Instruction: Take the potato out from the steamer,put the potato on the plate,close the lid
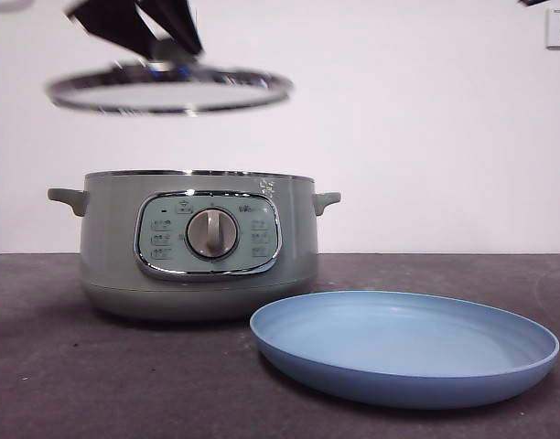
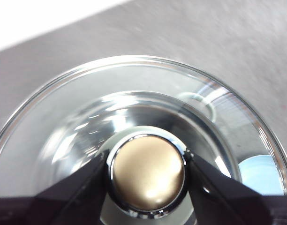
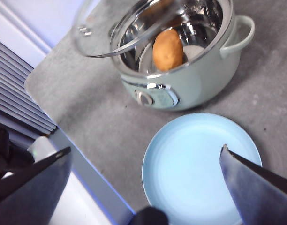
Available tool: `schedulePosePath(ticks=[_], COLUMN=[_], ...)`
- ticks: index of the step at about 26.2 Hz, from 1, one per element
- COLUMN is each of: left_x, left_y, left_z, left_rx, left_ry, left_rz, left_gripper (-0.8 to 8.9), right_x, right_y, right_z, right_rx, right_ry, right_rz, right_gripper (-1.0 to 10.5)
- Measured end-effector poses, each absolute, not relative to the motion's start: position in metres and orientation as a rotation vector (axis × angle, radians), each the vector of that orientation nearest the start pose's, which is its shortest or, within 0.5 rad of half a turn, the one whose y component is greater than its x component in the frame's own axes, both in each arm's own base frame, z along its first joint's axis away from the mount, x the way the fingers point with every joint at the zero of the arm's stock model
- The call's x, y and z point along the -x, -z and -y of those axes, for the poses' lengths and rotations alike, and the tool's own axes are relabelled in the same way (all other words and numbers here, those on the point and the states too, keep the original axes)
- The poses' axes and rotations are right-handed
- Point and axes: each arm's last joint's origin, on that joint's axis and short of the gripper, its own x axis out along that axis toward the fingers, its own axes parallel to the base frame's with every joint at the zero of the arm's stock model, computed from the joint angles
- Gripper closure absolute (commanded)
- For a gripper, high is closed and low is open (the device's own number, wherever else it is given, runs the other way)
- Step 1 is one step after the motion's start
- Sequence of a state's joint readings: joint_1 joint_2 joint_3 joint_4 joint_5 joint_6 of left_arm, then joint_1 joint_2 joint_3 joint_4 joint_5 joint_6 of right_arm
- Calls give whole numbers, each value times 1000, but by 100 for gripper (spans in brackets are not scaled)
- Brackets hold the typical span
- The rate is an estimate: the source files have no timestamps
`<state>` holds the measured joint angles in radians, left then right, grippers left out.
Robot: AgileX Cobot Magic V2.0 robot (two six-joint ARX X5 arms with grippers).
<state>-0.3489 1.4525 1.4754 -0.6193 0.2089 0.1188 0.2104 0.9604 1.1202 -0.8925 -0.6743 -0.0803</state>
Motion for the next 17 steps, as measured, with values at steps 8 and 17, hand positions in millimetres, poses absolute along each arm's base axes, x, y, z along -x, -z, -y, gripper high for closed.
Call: schedulePosePath(ticks=[8,17], left_x=[-192,-128], left_y=[-431,-439], left_z=[54,28], left_rx=[-145,-144], left_ry=[379,284], left_rz=[-538,-578], left_gripper=[822,822], right_x=[-237,-306], right_y=[-344,-338], right_z=[-127,-215], right_rx=[-106,16], right_ry=[-1001,-997], right_rz=[-687,-763], right_gripper=[285,285])
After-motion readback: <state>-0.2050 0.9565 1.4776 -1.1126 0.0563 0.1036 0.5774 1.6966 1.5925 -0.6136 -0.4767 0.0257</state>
